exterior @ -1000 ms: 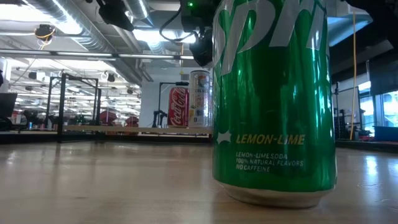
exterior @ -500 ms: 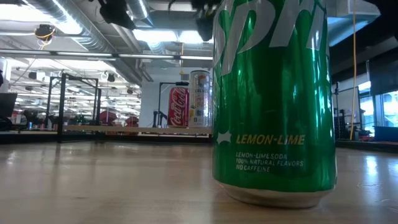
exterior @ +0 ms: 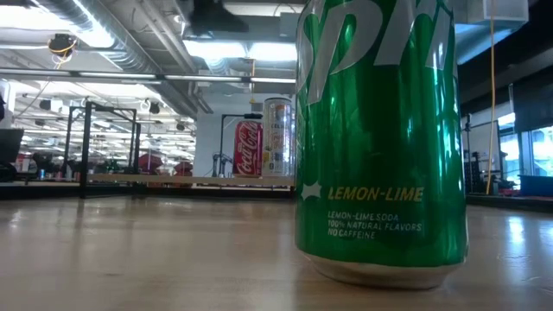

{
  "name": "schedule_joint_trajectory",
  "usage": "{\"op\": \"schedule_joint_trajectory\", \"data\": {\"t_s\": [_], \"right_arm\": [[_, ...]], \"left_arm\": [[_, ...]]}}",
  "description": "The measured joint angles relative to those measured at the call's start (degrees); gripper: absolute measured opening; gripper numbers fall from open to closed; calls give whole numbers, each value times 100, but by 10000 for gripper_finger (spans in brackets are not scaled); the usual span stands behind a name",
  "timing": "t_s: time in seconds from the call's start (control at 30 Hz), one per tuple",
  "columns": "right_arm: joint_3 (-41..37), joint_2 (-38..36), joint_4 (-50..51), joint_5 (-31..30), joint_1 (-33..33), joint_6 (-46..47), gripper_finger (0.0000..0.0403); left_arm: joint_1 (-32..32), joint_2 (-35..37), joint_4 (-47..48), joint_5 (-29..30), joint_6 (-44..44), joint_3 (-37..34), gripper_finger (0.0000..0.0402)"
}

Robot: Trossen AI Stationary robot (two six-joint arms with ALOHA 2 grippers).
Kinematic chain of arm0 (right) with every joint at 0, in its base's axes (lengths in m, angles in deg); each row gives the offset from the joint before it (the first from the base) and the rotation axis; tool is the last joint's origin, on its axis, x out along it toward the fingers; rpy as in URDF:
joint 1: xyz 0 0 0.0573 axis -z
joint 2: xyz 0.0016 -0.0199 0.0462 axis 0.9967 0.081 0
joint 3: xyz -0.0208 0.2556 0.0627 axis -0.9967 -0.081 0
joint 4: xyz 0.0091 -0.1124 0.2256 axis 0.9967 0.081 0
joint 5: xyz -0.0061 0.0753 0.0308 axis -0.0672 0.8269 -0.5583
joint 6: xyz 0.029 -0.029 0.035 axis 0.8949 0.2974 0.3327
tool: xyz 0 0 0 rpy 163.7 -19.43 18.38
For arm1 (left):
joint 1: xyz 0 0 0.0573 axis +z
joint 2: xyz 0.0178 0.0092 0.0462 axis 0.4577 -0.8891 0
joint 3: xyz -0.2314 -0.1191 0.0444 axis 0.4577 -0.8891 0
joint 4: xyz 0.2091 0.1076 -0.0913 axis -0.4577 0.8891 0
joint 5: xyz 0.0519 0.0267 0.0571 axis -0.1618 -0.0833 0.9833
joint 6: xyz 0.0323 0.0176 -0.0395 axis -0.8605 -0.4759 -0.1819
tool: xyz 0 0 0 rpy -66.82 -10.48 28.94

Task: Place canned beverage on shelf
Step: Put the red white soda can on the shelf aligned with the other red white soda can

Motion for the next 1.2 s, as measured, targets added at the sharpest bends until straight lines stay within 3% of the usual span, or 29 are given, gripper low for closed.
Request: {"op": "schedule_joint_trajectory", "data": {"t_s": [0.3, 0.5, 0.8, 1.2], "right_arm": [[-2, -930, 143, -346, -322, 228, 388], [-4, -1301, 262, -785, -638, 802, 388], [-4, -1400, 643, -1543, -1116, 1533, 388], [-4, -1397, 800, -1599, -1433, 2227, 388]], "left_arm": [[-9, -760, -1290, 84, -88, 0, 355], [-26, -1136, -1645, 49, -318, 0, 355], [-25, -1978, -2226, 136, -783, 0, 355], [-4, -2811, -2394, 103, -916, 0, 355]]}}
